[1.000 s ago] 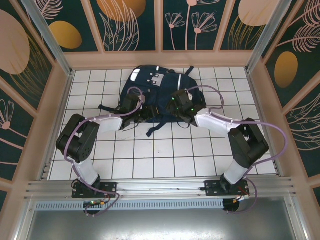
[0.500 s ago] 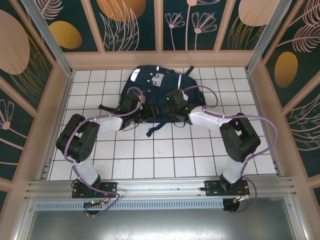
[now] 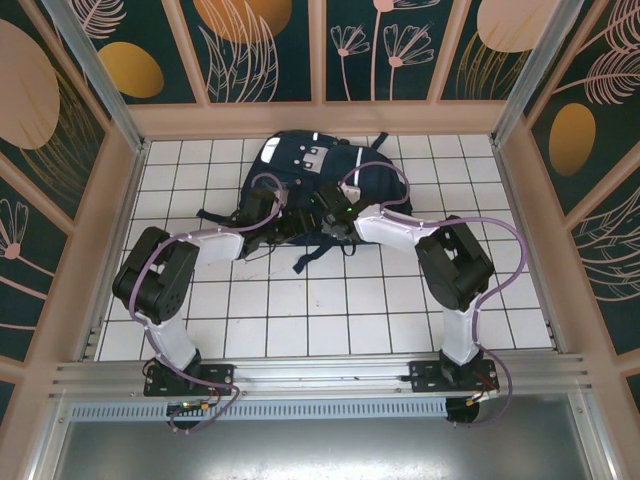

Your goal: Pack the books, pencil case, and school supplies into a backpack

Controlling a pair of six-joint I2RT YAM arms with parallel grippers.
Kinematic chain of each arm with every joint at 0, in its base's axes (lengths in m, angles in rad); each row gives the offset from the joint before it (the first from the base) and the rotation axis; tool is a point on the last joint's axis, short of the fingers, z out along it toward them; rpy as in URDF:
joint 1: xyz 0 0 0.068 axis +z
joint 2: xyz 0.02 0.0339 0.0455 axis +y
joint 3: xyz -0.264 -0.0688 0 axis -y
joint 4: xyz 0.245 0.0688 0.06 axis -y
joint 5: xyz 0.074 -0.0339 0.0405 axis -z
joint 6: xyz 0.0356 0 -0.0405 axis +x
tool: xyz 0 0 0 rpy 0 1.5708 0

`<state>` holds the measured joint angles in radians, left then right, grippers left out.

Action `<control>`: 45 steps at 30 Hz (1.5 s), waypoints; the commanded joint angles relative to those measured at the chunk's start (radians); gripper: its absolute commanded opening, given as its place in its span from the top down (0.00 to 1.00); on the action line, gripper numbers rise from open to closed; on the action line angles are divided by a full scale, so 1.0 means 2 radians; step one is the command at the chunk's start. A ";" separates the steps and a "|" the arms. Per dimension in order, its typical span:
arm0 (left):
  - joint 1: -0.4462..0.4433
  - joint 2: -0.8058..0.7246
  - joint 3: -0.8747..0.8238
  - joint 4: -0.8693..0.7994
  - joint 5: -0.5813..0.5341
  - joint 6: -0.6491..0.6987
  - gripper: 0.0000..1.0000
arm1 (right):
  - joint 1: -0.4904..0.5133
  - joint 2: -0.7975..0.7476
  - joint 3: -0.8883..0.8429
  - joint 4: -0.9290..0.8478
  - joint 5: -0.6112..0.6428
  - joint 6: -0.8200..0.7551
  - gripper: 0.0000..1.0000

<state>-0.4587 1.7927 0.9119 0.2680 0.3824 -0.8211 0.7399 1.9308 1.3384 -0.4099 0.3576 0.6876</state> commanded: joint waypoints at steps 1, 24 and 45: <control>0.019 0.011 0.016 -0.010 -0.013 0.007 0.38 | -0.006 0.001 -0.010 -0.096 0.062 -0.037 0.52; 0.027 0.002 0.038 -0.047 -0.033 0.032 0.38 | -0.040 -0.093 -0.058 0.022 -0.060 -0.086 0.53; 0.029 0.005 0.039 -0.050 -0.032 0.028 0.38 | -0.051 -0.052 -0.119 0.103 -0.074 -0.101 0.80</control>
<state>-0.4168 1.7962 0.9691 0.1814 0.3550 -0.7856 0.6411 1.8008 1.1236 -0.2302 0.2108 0.4950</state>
